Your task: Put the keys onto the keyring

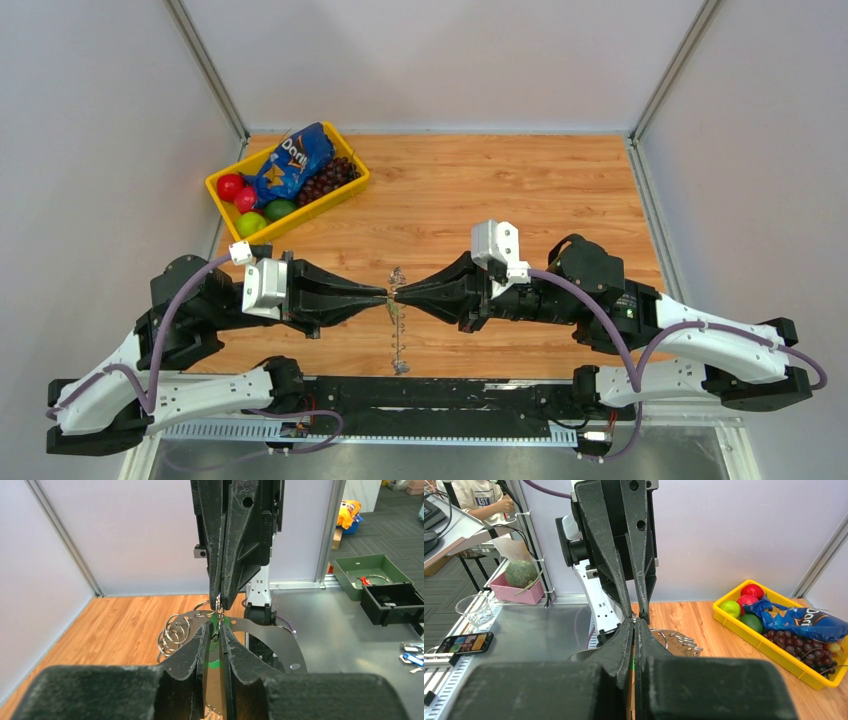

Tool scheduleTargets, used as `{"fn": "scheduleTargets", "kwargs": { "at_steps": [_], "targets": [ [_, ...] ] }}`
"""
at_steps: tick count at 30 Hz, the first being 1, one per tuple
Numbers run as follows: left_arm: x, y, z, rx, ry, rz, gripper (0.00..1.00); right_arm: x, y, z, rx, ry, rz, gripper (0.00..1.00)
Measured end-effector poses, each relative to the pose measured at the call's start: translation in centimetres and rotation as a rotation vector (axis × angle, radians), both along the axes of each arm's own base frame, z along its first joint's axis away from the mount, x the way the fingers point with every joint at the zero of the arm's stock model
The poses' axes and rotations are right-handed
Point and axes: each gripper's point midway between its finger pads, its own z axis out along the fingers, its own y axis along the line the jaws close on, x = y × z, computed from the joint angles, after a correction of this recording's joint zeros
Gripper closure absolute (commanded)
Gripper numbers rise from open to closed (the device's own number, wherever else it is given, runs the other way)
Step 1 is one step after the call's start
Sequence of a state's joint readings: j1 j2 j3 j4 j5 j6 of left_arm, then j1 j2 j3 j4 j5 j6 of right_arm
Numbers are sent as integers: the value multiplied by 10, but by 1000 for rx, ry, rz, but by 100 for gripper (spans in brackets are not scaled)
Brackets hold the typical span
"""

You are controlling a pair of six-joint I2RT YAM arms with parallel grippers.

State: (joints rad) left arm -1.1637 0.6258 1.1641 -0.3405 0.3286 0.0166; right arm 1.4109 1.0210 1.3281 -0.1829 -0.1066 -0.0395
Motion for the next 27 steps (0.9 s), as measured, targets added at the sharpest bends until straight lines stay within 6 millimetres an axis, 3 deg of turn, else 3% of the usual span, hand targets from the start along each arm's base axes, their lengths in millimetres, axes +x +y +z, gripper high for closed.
{"fn": "scheduleTargets", "kwargs": {
  "at_steps": [12,22,27],
  "targets": [
    [0,-2,-1,-3,-3,-7,82,3,1,5,27,3,-26,100],
    [1,-13,-29,54,27,-23,59,21,-3,11,66,21,-134,100],
    [3,-8,-35,61,36,-5,51,30,-5,4,64,32,-181,100]
  ]
}}
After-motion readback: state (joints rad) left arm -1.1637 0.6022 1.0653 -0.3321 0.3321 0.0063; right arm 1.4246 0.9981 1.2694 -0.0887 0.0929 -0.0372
